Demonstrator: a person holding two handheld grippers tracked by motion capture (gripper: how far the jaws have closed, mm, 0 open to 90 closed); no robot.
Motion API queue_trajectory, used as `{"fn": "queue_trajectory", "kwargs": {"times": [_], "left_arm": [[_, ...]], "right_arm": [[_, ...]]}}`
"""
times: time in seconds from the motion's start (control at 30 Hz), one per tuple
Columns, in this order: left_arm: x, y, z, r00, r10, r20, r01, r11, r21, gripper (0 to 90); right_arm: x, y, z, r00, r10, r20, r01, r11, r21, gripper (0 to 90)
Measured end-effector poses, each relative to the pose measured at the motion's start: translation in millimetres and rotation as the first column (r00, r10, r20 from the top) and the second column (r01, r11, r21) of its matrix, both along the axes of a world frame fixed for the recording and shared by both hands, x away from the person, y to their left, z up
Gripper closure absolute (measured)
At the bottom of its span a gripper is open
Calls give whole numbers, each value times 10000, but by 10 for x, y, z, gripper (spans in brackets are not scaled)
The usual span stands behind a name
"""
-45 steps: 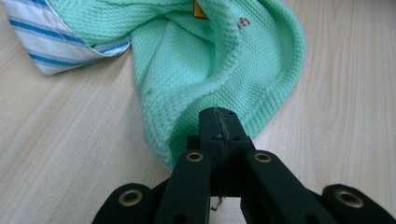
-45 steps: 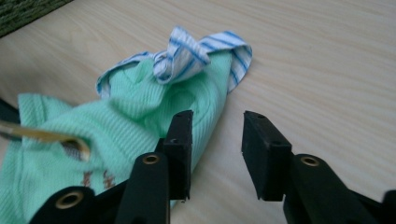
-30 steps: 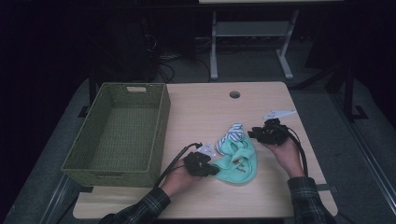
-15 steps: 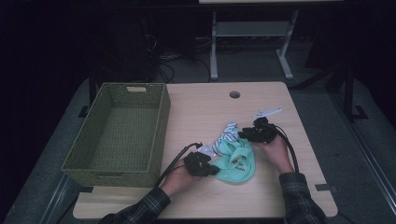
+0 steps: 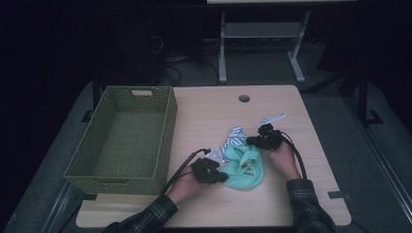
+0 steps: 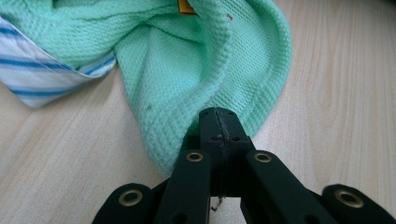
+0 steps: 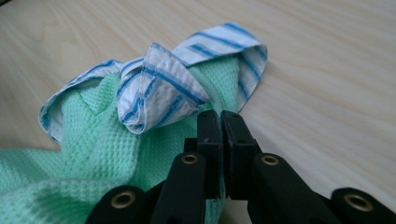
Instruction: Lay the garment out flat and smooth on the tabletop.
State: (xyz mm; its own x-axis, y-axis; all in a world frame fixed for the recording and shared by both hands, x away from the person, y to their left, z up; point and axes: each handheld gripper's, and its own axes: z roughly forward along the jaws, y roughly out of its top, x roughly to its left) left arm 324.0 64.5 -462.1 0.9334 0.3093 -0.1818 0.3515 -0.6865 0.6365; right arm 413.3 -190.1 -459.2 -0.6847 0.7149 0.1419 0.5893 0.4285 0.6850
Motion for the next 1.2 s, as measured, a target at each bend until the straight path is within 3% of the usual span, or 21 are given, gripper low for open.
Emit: {"fn": "queue_trajectory", "kwargs": {"times": [0.33, 0.53, 0.67, 0.83, 0.97, 1.2], "left_arm": [[2, 4, 1, 10000, -41, 35, 41, 10000, 26, 897], [-5, 10, -1, 10000, -2, -39, 2, 10000, 1, 897], [1, 12, -2, 10000, -14, -58, 14, 10000, -13, 897], [6, 11, -1, 10000, -59, -2, 59, 10000, 1, 897], [5, 10, -2, 10000, -40, -8, 40, 10000, -21, 897], [8, 10, 2, 9999, -110, 44, 110, 9999, 58, 897]], "right_arm": [[-24, -386, 172, 9894, -1324, 588, 1328, 9911, -14, 866], [-71, -619, 165, 9821, -1835, 437, 1834, 9830, 46, 865], [-113, -671, 141, 9848, -1727, 182, 1724, 9849, 172, 802], [-118, -591, 287, 9879, -1448, 549, 1420, 9885, 518, 741], [-85, -424, 396, 9922, -995, 755, 952, 9937, 587, 739], [-45, -104, 406, 9977, -187, 644, 146, 9978, 646, 740]]}}
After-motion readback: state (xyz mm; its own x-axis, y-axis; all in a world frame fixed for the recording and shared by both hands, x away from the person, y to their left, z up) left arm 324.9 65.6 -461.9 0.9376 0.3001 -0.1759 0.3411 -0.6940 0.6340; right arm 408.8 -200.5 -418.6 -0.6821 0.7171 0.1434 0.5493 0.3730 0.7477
